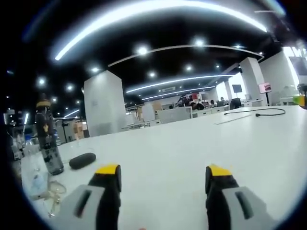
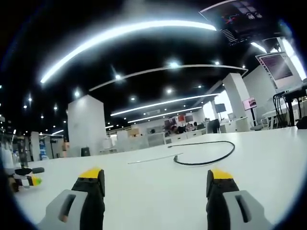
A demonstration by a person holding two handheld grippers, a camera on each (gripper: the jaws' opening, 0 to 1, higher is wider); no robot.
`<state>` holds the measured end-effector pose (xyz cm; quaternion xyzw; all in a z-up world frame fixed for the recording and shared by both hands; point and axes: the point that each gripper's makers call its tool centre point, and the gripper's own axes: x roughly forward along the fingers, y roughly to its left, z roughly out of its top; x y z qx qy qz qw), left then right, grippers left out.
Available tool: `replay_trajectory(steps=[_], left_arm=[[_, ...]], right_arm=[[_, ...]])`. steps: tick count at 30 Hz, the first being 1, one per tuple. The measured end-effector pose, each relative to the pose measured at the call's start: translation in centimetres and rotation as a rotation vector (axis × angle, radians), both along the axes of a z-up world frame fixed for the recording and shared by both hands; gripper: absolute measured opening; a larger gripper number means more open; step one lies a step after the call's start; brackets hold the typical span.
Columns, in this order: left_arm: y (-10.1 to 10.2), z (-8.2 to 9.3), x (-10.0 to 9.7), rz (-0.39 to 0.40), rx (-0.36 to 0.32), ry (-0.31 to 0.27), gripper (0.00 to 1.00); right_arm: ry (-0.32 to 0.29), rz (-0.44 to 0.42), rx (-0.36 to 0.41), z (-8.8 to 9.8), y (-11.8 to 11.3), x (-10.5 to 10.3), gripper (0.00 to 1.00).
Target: Locate the USB plug end of the data cable currently connected to the USB port on the desk. Grip the plug, withdraw it from the port, and place it onto the desktop.
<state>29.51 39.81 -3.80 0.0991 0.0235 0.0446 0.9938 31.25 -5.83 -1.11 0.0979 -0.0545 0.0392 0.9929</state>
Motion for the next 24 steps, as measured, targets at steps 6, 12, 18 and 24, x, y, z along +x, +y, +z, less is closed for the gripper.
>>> replay_trajectory(steps=[6, 12, 18, 24], left_arm=[[-0.15, -0.11, 0.04, -0.003, 0.015, 0.006, 0.71], [-0.21, -0.13, 0.03, -0.004, 0.019, 0.008, 0.71], [-0.27, -0.27, 0.02, -0.005, 0.028, 0.015, 0.71], [-0.33, -0.31, -0.02, -0.006, 0.032, 0.017, 0.71]], right_arm=[[0.002, -0.001, -0.002, -0.03, -0.06, 0.07, 0.87], [0.004, -0.001, -0.004, -0.07, -0.08, 0.08, 0.87], [0.004, -0.002, -0.005, -0.11, -0.06, 0.00, 0.87], [0.006, -0.001, -0.007, -0.15, -0.04, -0.03, 0.87]])
